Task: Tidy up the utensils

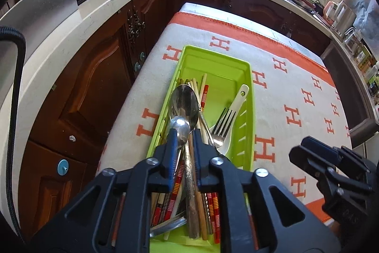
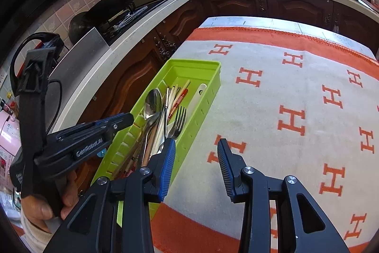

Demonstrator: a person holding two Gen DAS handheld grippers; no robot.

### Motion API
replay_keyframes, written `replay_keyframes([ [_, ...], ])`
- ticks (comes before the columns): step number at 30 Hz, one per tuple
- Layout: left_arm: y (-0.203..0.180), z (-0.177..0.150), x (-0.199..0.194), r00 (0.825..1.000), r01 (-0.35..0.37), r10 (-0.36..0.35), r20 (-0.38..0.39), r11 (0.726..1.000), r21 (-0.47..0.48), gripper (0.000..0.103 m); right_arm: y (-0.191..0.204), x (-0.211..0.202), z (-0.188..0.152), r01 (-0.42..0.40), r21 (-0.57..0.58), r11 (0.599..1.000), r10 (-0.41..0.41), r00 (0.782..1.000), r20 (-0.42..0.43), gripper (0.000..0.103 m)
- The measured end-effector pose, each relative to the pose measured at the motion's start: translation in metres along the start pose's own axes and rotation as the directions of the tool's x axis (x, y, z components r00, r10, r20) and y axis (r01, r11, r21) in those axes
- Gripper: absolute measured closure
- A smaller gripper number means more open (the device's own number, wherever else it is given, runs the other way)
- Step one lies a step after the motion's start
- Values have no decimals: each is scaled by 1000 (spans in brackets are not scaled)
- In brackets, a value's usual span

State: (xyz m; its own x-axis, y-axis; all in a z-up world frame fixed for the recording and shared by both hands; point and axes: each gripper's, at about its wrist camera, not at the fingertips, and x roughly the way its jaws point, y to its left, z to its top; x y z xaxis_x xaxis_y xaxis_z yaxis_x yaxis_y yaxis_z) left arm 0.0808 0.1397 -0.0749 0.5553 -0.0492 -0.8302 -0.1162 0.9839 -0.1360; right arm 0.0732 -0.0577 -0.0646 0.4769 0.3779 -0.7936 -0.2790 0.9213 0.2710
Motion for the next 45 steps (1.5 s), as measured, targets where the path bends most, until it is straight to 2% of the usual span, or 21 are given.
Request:
replay_keyframes([
  [2,0,-3,-7,1000,8,-8,11,1000,4,61,3,0,0,0,-4,1000,0,1000,1,66],
  [4,0,-6,-15,999,10,-11,31,1000,10,50,5,0,1,1,-7,1000,-1,1000,3,66],
  [5,0,-7,-19,999,8,-9,43,1000,16,49,6,0,1,1,-8,1000,-1,1000,4,66],
  [14,-4,-16,-37,999,17,-19,50,999,37,46,6,-7,-5,7,-4,1000,-7,1000,15,66],
  [21,-9,-25,-37,999,25,-26,35,999,33,46,-3,-19,-15,17,11,1000,-17,1000,25,66],
  [29,-35,-36,-42,998,48,-50,28,997,62,46,-24,-40,-33,37,45,998,-39,998,44,65],
  [33,-55,-39,-47,997,61,-65,42,994,93,46,-39,-54,-40,65,64,996,-69,995,66,54],
  [36,-70,-41,-51,997,60,-66,51,991,116,46,-51,-66,-45,89,71,994,-94,992,80,53],
  [40,-91,-44,-54,997,53,-62,56,987,151,33,-65,-82,-52,108,87,990,-116,989,87,51],
  [45,-113,-46,-61,995,51,-66,74,980,193,31,-79,-107,-57,151,94,984,-162,980,117,42],
])
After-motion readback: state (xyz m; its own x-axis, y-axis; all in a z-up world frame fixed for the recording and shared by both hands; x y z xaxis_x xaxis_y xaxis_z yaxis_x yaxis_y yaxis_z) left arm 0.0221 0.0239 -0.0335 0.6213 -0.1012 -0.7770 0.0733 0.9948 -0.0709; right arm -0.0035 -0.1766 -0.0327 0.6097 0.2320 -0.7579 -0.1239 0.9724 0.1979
